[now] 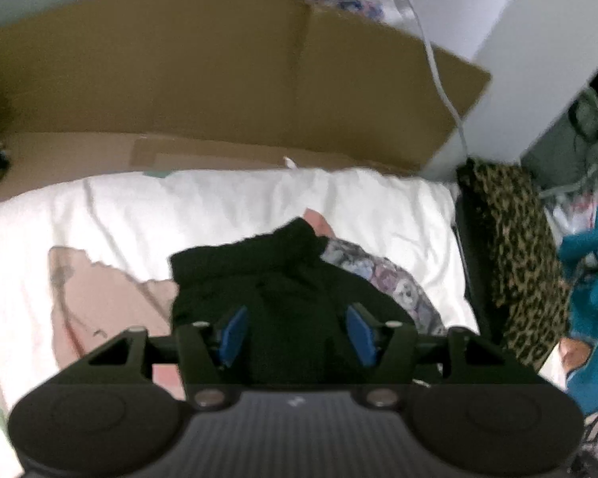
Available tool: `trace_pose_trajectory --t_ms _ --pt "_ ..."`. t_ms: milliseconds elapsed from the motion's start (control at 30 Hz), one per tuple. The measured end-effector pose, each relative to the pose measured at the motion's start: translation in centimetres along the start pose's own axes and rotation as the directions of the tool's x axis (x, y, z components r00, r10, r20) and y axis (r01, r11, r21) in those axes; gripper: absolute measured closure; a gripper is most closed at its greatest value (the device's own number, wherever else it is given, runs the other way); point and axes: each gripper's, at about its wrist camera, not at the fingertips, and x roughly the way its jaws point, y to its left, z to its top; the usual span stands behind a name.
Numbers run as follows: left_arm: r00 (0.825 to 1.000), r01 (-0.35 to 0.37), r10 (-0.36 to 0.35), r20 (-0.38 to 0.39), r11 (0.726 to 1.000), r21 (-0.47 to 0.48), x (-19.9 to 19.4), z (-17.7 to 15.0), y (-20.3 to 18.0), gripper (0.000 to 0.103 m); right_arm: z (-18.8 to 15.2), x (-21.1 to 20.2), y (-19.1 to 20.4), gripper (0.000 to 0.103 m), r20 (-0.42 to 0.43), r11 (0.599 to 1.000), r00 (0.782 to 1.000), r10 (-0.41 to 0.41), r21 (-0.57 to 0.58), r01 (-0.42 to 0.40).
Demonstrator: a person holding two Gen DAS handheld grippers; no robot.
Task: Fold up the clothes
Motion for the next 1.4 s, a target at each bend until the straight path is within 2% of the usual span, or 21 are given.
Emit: trace_pose_trajectory --t_ms 133,300,400,700,933,1133,1267,1400 --pt "1.000 -0.021 0.023 -0.020 0.996 0.084 2.5 0.4 -0.8 0.040 0.1 1.0 1.6 0.070 -0.020 0.998 0.999 0.031 -0.048 -0.032" --pt "0.998 -0.026 0.028 -0.048 0.999 0.039 5.2 1.3 -0.1 0.040 0.5 2.9 3.7 0.070 -0.047 0.992 0.997 0.065 -0.106 -0.070" --pt "0.999 -0.029 0.033 -0.037 0.995 0.093 6.2 2.0 -0.4 0.035 0.7 4.3 4.8 0.070 -0.064 0.985 0.995 0.072 -0.155 -0.082" --pt "0.999 -0.044 0.047 -0.007 0.978 0.204 8.7 3.9 -0.5 0.031 1.5 8.5 7.8 0.068 -0.109 0.960 0.991 0.075 -0.259 -0.101" --pt "0.994 0.004 0.023 -0.109 0.971 0.238 10.7 2.4 1.8 0.029 1.4 11.3 9.5 0.065 -0.148 0.947 0.986 0.071 -0.300 -0.113" --pt "0.994 0.046 -0.012 -0.109 0.949 0.313 10.3 0.7 2.8 0.027 1.1 12.7 11.2 0.065 -0.177 0.933 0.982 0.073 -0.337 -0.130" --pt "0.994 0.052 -0.014 -0.110 0.933 0.357 10.1 0.0 3.0 0.026 0.9 13.4 12.2 0.060 -0.189 0.917 0.979 0.072 -0.374 -0.140" --pt "0.994 0.047 -0.002 -0.113 0.914 0.402 9.9 -0.7 3.1 0.026 0.4 14.6 12.7 0.058 -0.218 0.904 0.976 0.027 -0.412 -0.117"
